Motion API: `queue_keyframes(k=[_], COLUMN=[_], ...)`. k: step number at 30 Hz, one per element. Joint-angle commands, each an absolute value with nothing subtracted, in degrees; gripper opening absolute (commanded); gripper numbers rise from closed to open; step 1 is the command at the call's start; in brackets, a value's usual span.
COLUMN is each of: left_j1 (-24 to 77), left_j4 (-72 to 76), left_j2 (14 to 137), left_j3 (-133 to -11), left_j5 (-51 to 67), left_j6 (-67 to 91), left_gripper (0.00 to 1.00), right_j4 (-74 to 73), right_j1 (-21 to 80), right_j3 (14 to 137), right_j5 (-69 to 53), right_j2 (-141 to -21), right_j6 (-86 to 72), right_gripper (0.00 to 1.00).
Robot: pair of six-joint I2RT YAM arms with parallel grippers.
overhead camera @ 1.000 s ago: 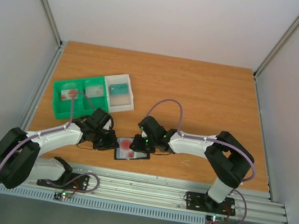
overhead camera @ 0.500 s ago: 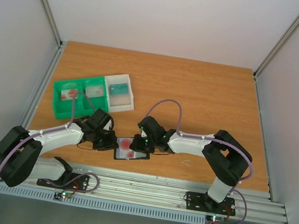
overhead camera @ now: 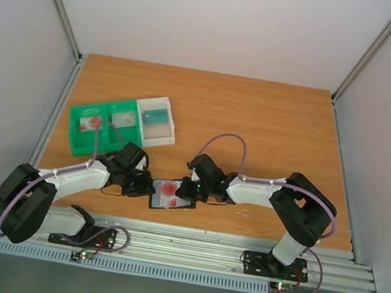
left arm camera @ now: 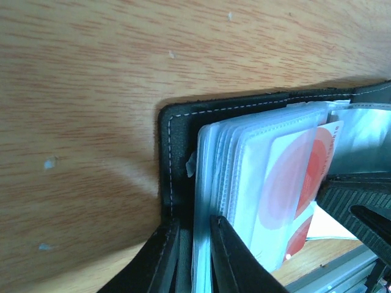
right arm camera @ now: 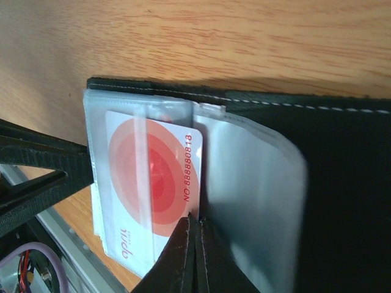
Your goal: Take the credit cards out of the card holder
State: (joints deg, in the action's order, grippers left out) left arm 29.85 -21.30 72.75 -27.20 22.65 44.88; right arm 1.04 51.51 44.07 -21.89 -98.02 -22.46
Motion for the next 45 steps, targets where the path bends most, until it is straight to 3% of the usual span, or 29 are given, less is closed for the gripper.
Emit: queue_keyframes(k=[1, 4, 9, 13, 17, 23, 39, 45], left_j1=[29.73, 29.79, 29.76, 29.79, 29.79, 29.79, 30.23, 30.66], left_j4=[-19.1, -18.99, -17.85, -16.97, -16.94, -17.17, -16.16, -19.33], left_j2=[74.35, 74.52, 74.91, 74.97, 75.14, 75.58, 75.96, 71.68], left_j3=[-27.03, -26.97, -26.38, -25.82, -26.01, -25.96, -27.11, -29.79], left_j5=[21.8, 22.09, 22.73, 22.99, 22.87, 22.41, 23.74, 23.9], left_j6=[43.77, 43.84, 44.41, 45.12, 45.3, 45.47, 46.54, 47.52], left_gripper=[0.16, 0.16, 0.16, 0.16, 0.16, 0.16, 0.17, 0.26], right_j4=[2.17, 2.69, 4.19, 6.5, 7.6, 7.73, -11.43, -15.76], right_j1=[50.87, 50.8, 50.8, 50.8, 50.8, 49.75, 47.9, 47.9], right_j3=[42.27, 42.3, 42.1, 41.26, 40.95, 38.74, 40.3, 42.08], right_j5=[-21.02, -21.65, -22.28, -22.75, -22.68, -21.1, -14.0, -13.96], right_j2=[-95.92, -96.29, -97.31, -98.19, -98.82, -96.07, -81.6, -77.56], right_j6=[-22.9, -23.19, -23.84, -24.74, -25.01, -25.32, -13.44, -13.79], right_gripper=[0.01, 0.01, 0.2, 0.24, 0.19, 0.01, 0.01, 0.01])
